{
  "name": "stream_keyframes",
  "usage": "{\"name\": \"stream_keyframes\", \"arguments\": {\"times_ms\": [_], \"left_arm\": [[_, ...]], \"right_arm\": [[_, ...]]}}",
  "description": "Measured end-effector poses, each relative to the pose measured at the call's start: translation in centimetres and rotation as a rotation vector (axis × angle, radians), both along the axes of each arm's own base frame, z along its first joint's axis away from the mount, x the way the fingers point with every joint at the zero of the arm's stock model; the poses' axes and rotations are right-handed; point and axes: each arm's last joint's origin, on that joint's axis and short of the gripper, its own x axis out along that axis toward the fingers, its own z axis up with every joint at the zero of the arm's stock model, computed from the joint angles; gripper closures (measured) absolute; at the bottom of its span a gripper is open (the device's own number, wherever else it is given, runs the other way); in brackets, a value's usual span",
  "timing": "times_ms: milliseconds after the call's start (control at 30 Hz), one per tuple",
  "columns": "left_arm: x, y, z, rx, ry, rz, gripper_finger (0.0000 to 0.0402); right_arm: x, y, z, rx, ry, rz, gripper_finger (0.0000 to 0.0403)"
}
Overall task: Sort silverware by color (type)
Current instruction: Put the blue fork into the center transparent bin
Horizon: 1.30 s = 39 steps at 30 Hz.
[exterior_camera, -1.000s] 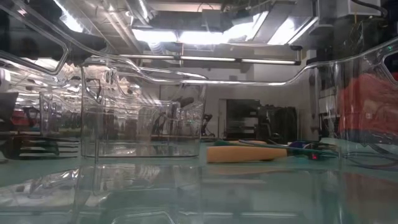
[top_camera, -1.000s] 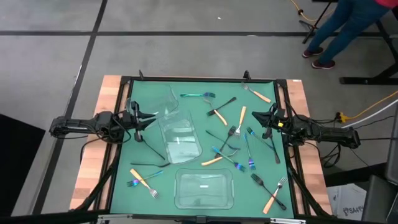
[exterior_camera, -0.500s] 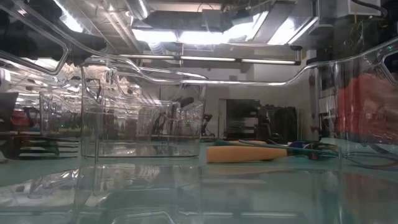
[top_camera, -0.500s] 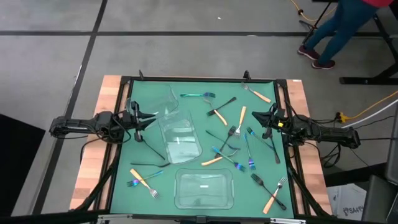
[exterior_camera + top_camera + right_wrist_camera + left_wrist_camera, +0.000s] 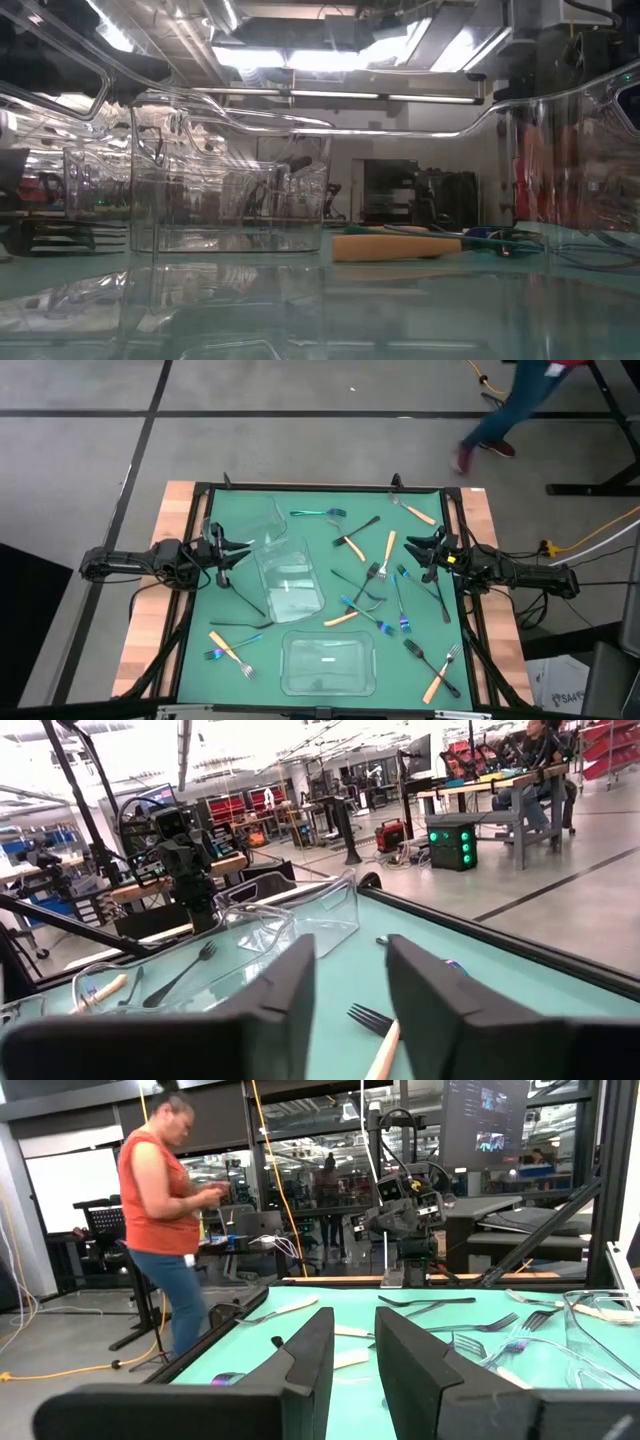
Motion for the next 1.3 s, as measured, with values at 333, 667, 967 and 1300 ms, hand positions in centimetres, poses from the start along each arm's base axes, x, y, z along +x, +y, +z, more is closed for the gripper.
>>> {"name": "stream_keyframes", "arguments": {"times_ms": [333, 667, 967, 1300], "left_arm": [[0.0, 0.0, 0.0, 0.0, 0.0, 0.0, 0.0331], [0.0, 0.0, 0.0, -0.002, -0.001, 0.0, 0.0331], [0.0, 0.0, 0.0, -0.002, 0.0, 0.0, 0.0331], [0.0, 0.0, 0.0, -0.002, 0.0, 0.0, 0.0331]], "right_arm": [[-0.4, 0.0, 2.7, -0.048, -0.078, -0.006, 0.0228], [0.3, -0.1, 6.6, -0.101, 0.002, -0.038, 0.0232], [1.8, -0.2, 9.3, -0.073, 0.317, -0.029, 0.0232], [3.6, 0.1, 10.4, 0.06, 0.79, 0.084, 0.0233]]}}
